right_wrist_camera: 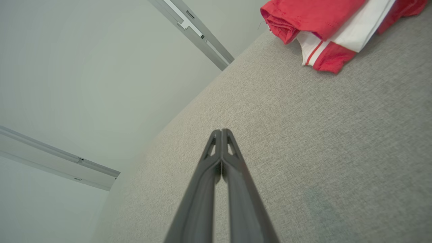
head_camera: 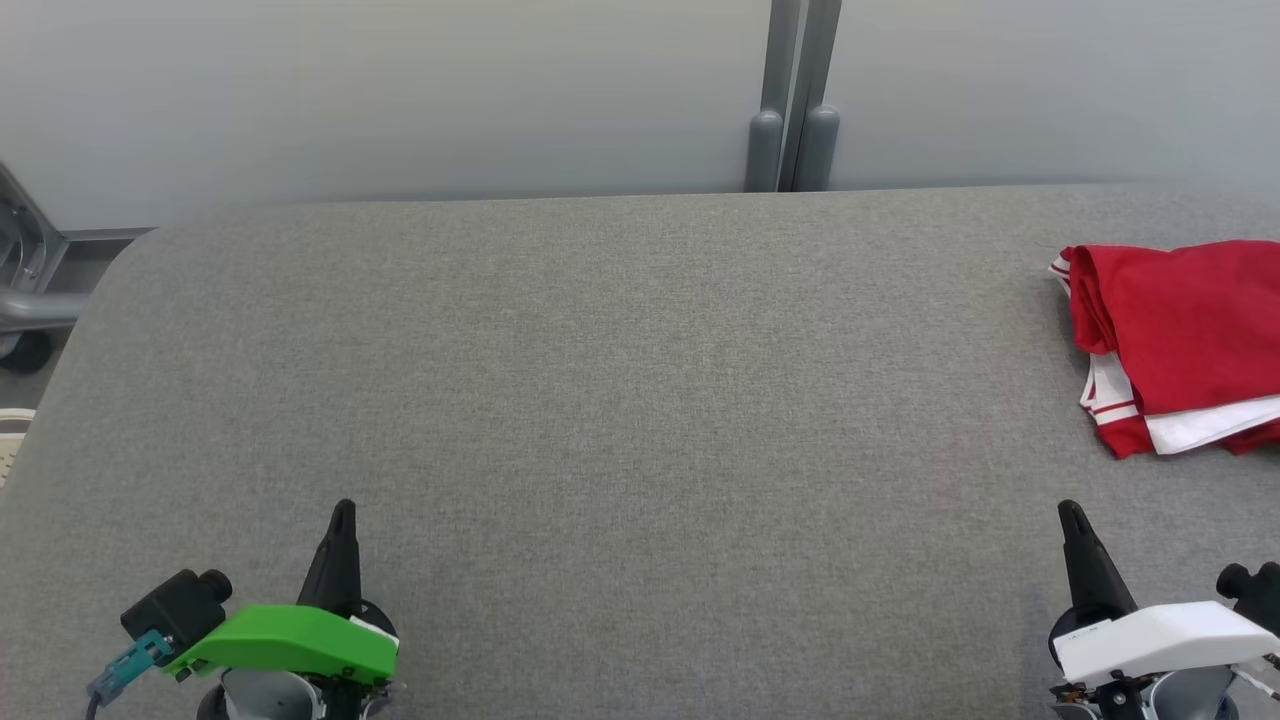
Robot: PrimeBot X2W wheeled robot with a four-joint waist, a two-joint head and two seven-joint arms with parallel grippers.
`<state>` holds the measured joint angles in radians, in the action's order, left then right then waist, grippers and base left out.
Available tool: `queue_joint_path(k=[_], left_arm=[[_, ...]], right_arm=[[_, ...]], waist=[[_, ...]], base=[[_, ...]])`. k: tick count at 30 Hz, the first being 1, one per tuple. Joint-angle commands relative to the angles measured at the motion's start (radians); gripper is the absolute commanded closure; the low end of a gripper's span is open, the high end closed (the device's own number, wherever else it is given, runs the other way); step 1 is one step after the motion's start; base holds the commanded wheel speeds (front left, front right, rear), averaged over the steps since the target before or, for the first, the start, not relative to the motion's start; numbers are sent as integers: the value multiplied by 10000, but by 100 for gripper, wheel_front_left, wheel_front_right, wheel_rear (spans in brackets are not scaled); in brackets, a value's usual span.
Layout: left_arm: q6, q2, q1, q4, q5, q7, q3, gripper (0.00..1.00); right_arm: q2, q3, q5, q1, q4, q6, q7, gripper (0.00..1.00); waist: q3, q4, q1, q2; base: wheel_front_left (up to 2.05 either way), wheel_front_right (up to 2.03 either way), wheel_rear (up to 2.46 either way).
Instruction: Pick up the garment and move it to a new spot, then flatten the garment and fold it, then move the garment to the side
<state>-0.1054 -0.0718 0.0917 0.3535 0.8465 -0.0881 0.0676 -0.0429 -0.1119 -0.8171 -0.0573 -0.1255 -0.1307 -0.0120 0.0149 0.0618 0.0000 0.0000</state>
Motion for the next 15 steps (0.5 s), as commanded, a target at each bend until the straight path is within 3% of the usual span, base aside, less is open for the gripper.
queue_joint_path(k=[1, 15], left_arm=[[-28, 12, 176, -183, 294, 55, -60, 100], [-93, 58, 198, -402, 1957, 508, -173, 100]], right_arm=[[-58, -57, -297, -22, 184, -1, 32, 100], [-68, -253, -2079, -176, 410, -2, 248, 100]], waist=[[-2, -7, 0, 0], [-25, -107, 0, 0]], base=[[0, 0, 0], [0, 0, 0]])
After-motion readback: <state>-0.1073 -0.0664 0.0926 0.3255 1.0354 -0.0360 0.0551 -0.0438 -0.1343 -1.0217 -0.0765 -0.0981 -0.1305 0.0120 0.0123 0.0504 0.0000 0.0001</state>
